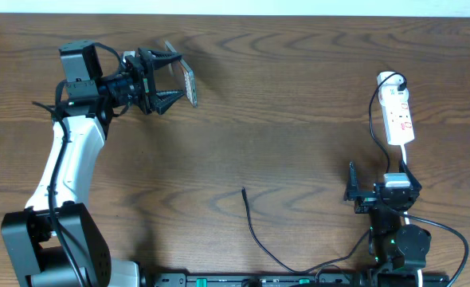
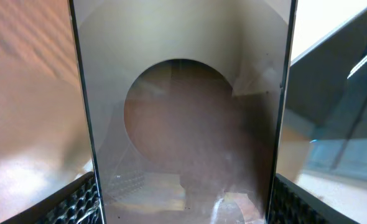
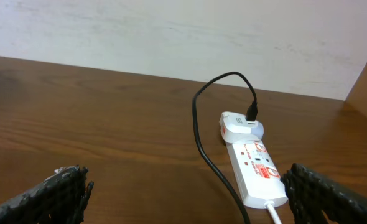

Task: Plug charger to phone and switch on socket
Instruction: 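Lift the phone with the left gripper and raise it upright, then move the right gripper toward the phone held by the left gripper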

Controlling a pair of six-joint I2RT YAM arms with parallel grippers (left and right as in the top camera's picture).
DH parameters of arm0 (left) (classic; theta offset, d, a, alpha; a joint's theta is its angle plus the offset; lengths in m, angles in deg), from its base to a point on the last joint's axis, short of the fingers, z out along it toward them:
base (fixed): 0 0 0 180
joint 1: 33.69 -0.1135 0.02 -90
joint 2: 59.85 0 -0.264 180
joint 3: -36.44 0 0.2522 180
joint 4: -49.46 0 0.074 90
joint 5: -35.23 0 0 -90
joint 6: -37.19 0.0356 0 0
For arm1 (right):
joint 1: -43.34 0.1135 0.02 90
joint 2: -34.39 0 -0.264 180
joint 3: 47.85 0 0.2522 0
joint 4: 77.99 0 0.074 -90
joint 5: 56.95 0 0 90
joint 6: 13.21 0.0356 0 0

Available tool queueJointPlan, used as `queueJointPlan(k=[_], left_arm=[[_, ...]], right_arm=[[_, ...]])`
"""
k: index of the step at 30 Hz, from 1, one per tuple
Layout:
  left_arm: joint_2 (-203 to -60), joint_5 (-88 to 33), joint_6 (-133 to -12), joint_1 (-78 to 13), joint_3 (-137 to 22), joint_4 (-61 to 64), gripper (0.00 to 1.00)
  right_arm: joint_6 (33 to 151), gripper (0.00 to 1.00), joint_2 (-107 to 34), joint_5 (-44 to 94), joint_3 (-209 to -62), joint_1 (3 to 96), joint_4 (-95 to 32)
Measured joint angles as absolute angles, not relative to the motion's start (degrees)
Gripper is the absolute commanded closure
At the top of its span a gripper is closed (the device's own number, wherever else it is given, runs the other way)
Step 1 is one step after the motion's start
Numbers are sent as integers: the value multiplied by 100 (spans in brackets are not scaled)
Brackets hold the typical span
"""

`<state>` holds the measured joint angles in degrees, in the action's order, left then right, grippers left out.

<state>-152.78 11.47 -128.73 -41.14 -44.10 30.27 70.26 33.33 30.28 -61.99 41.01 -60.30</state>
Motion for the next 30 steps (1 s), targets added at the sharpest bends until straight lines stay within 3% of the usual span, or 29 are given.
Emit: queueJointPlan(k=[6,10,30], left_arm=[[-15278,342,-11262,-4109,-4430,2015,93],[-15278,-403,-10828,-4074,-4430,1547,93],[-15276,-1011,-10526,-3937,-4430,1538,93]], right_arm=[[7026,1,3333,3028,-6199,4101,-6030],[7024,1,3333,3028,-6199,4101,-6032],[7026,1,3333,3031,-6199,4101,-6100]])
